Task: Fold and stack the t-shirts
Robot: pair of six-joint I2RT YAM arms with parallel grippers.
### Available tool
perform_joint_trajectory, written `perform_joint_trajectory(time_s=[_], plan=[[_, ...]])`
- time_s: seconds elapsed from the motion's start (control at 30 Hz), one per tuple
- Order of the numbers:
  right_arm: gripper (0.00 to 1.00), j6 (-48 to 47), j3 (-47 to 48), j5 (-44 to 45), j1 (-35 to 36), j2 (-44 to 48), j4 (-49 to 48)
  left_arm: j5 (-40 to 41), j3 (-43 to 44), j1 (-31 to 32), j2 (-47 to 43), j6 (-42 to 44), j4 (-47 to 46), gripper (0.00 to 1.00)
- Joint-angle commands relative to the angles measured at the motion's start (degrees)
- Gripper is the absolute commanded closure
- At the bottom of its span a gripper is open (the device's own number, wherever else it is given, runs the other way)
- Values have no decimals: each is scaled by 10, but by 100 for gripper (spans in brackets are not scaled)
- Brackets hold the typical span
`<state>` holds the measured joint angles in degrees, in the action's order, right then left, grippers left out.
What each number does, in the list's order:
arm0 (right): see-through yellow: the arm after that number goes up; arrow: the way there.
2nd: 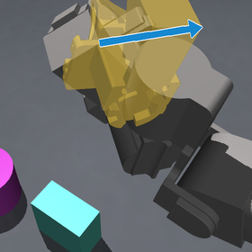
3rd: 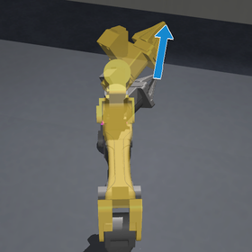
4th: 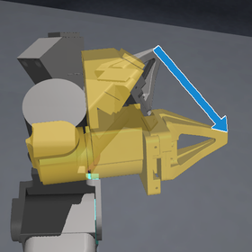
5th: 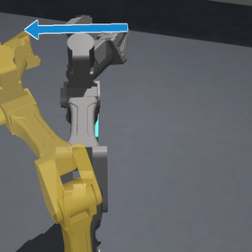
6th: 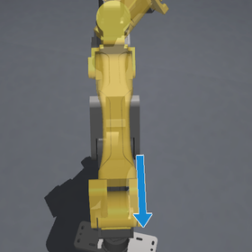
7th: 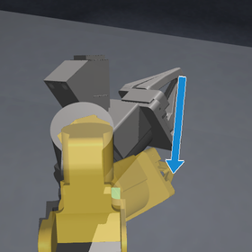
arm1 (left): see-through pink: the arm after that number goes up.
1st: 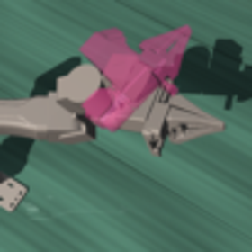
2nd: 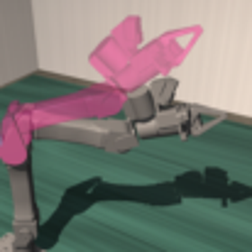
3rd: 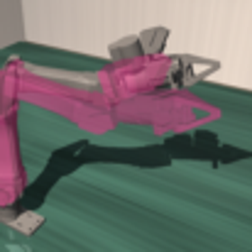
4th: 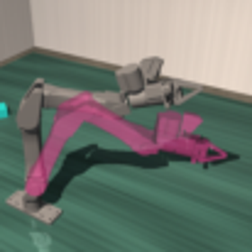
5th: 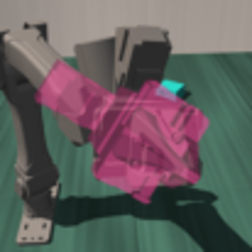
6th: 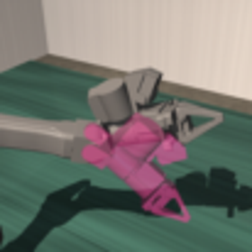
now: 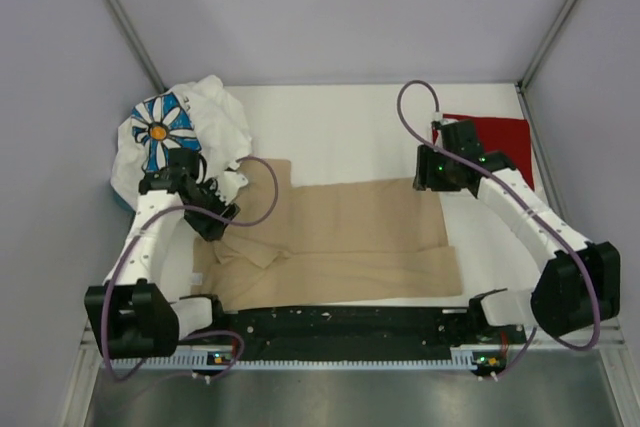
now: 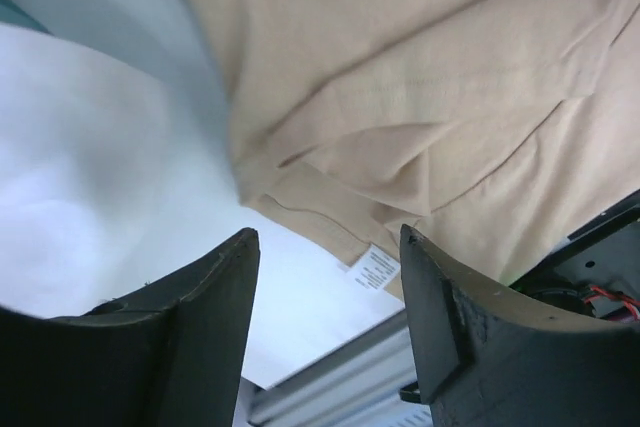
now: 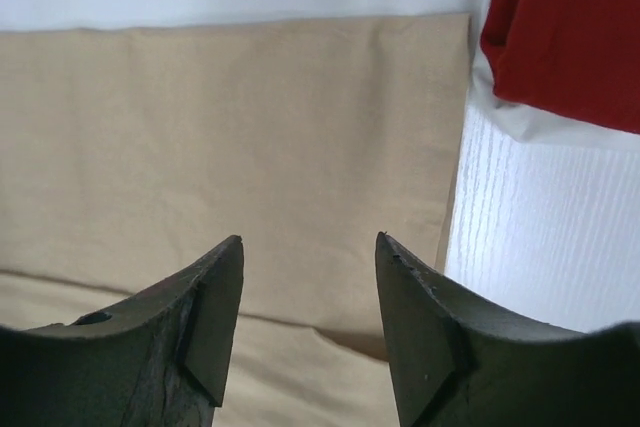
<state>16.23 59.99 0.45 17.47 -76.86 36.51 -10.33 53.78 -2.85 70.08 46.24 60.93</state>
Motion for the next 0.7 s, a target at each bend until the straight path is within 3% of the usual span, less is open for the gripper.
perform_joint_trajectory(time_s=[0.0,0.1,0.17,0.33,0.43,0.67], plan=[[43,7,-10,-109,3,63,-10,-95,64,9,-41,44,49,36],[40,22,-50,-230,18,102,-112,-109,70,26,-46,64,45,33],[40,23,-75,-259,43,116,-178,-110,68,63,-36,61,42,32],[40,47,-137,-332,79,118,-301,-122,31,255,-6,19,26,31],[40,52,-150,-329,79,105,-300,-109,-9,331,14,9,-19,32],[40,35,-181,-285,79,120,-283,-15,-34,397,139,-54,-62,30]])
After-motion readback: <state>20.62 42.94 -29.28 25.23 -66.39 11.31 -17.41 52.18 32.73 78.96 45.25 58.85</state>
